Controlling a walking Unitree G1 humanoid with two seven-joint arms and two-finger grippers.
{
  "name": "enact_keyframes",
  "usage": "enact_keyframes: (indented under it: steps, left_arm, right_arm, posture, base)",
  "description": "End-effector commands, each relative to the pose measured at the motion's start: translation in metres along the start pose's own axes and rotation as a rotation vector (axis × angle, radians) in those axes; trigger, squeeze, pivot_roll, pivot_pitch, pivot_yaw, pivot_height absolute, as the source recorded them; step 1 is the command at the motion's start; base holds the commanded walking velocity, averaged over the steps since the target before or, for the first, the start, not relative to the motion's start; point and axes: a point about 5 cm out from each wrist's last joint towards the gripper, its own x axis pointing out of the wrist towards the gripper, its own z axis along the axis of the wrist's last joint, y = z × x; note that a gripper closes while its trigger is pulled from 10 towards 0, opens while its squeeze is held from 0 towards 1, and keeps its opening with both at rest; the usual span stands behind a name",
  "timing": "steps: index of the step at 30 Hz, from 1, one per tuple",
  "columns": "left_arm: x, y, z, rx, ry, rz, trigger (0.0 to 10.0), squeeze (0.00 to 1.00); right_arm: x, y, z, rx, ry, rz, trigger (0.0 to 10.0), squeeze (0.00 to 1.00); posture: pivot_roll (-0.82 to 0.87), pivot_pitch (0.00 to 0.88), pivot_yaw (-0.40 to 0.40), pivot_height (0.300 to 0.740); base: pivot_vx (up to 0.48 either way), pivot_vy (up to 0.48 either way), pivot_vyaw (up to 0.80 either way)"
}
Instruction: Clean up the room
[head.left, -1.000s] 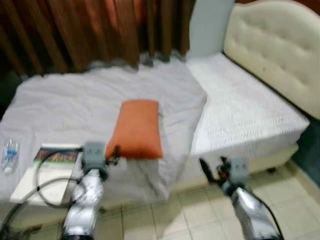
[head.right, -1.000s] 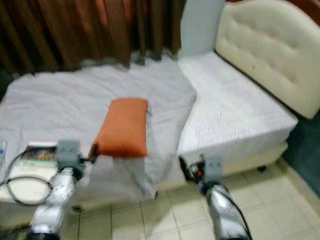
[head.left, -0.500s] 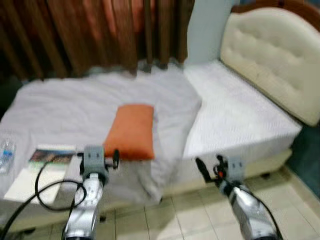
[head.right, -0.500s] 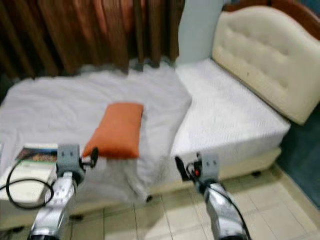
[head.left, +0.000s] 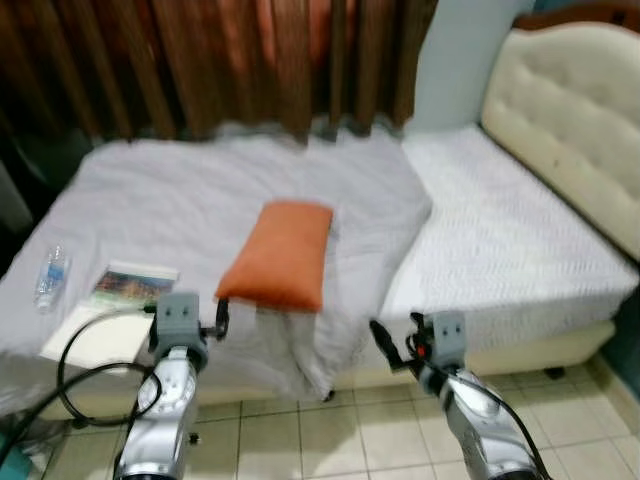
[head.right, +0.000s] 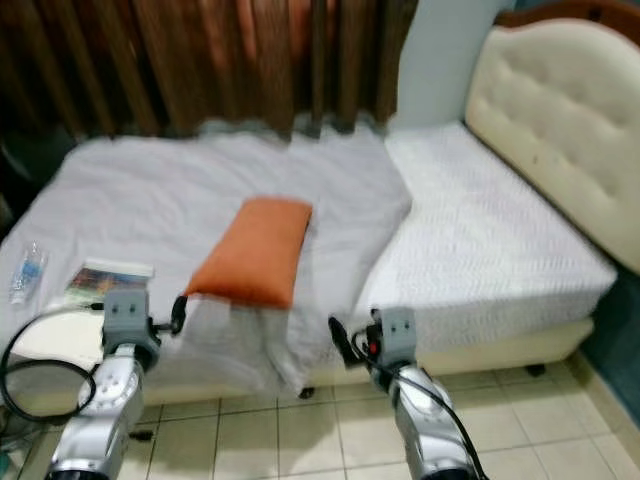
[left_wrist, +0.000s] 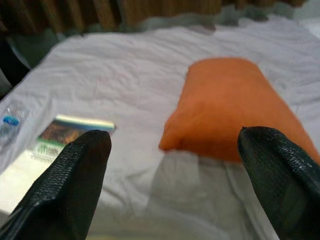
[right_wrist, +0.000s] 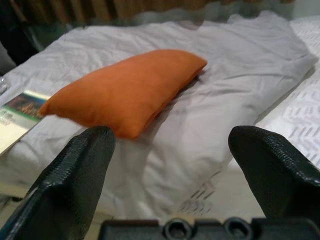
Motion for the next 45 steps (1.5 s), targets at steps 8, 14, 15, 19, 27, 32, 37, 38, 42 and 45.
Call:
enact_keyframes:
  steps: [8, 14, 15, 19, 27, 32, 37, 38, 42, 45]
  left_arm:
    - [0.002, -0.002, 0.003, -0.009, -0.007, -0.015, 10.0, 0.00]
    - [0.004, -0.002, 0.005, -0.028, -0.016, -0.014, 10.0, 0.00]
    - [0.004, -0.002, 0.005, -0.031, -0.016, -0.012, 10.0, 0.00]
    - [0.003, -0.004, 0.005, -0.035, -0.018, -0.014, 10.0, 0.00]
    - [0.003, -0.004, 0.005, -0.035, -0.019, -0.024, 10.0, 0.00]
    - [0.007, -0.004, 0.008, -0.018, -0.018, -0.048, 10.0, 0.00]
    - [0.012, 0.001, 0.012, -0.011, -0.021, -0.060, 10.0, 0.00]
    - [0.013, 0.001, 0.013, -0.012, -0.023, -0.059, 10.0, 0.00]
    - [0.011, 0.002, 0.012, -0.013, -0.023, -0.059, 10.0, 0.00]
    - [0.007, 0.004, 0.006, -0.027, 0.005, -0.035, 10.0, 0.00]
  right_arm:
    - [-0.001, -0.005, 0.000, 0.017, 0.002, -0.023, 10.0, 0.00]
    - [-0.001, -0.009, 0.001, 0.036, -0.004, -0.044, 10.0, 0.00]
    - [0.000, -0.009, 0.002, 0.036, -0.004, -0.046, 10.0, 0.00]
    - [0.000, -0.009, 0.002, 0.042, -0.006, -0.039, 10.0, 0.00]
    - [0.001, -0.006, 0.000, 0.038, 0.005, -0.036, 10.0, 0.00]
    - [0.002, -0.007, 0.000, 0.040, 0.003, -0.043, 10.0, 0.00]
    - [0.004, -0.007, 0.000, 0.043, 0.005, -0.045, 10.0, 0.00]
    - [0.003, -0.007, 0.000, 0.044, 0.006, -0.046, 10.0, 0.00]
    - [0.004, -0.007, -0.001, 0.075, 0.014, -0.051, 10.0, 0.00]
    - [0.007, -0.002, 0.000, 0.153, 0.027, -0.029, 10.0, 0.00]
  posture:
    - [0.00, 0.000, 0.017, 0.740]
    - [0.00, 0.000, 0.018, 0.740]
    - [0.00, 0.000, 0.018, 0.740]
    - [0.00, 0.000, 0.017, 0.740]
    - [0.00, 0.000, 0.017, 0.740]
    - [0.00, 0.000, 0.020, 0.740]
    - [0.00, 0.000, 0.023, 0.740]
    - [0.00, 0.000, 0.025, 0.740]
    - [0.00, 0.000, 0.028, 0.740]
    - [0.00, 0.000, 0.032, 0.740]
  base:
    - [0.480, 0.000, 0.00]
    - [0.480, 0.000, 0.00]
    - [0.480, 0.000, 0.00]
    - [0.480, 0.000, 0.50]
    - [0.480, 0.000, 0.17]
    - [0.480, 0.000, 0.00]
    - [0.480, 0.000, 0.00]
    - [0.480, 0.000, 0.00]
    - [0.480, 0.000, 0.00]
    - [0.160, 0.000, 0.00]
